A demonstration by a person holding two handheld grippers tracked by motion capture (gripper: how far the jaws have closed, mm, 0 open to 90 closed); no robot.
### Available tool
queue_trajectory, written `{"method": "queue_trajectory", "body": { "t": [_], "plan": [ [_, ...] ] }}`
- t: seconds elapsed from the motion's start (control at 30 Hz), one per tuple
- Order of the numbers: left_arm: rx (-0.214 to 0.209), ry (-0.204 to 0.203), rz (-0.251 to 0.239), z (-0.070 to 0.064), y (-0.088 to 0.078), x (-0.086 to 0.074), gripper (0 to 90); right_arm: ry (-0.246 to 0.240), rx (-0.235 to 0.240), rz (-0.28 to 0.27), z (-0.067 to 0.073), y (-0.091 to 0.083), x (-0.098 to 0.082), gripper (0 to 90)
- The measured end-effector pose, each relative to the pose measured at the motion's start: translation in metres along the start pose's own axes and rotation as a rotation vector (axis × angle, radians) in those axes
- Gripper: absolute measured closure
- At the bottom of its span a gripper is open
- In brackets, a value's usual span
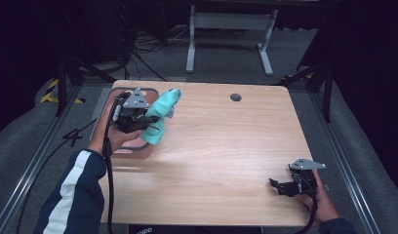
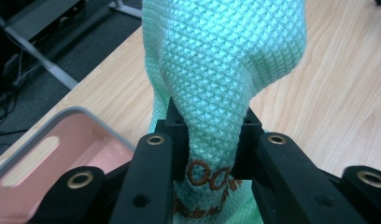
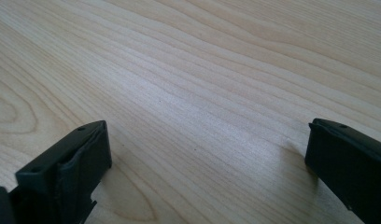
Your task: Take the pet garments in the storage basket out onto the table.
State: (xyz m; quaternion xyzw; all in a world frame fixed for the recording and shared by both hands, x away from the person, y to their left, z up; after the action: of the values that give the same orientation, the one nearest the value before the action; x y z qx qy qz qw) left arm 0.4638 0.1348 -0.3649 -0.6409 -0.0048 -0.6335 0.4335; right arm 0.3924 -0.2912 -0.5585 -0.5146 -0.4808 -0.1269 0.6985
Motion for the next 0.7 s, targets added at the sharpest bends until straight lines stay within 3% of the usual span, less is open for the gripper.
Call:
{"method": "queue_trajectory", "body": {
  "t": [0.2,0.7],
  "plan": [
    [-0.028,-0.002,-0.003,-0.008,0.013,0.003,74.4,0.000,0.000,0.000,0.000,0.000,0.000,0.7],
    [-0.113,0.045,0.074,-0.042,0.064,0.003,74.3,0.000,0.000,0.000,0.000,0.000,0.000,0.7]
  ]
}}
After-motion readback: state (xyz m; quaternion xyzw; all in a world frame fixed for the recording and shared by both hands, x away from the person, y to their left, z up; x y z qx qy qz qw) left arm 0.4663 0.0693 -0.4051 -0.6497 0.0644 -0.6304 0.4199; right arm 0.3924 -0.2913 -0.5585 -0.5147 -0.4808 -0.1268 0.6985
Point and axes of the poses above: each handheld gripper's, and its own axes: y roughly forward along the jaws, x roughly out of its top, z roughly to its left, the point moved 10 cm from there along y, roughly forward along the jaws, and after that the axes turned 8 degrees about -z, right-handed, at the moved point
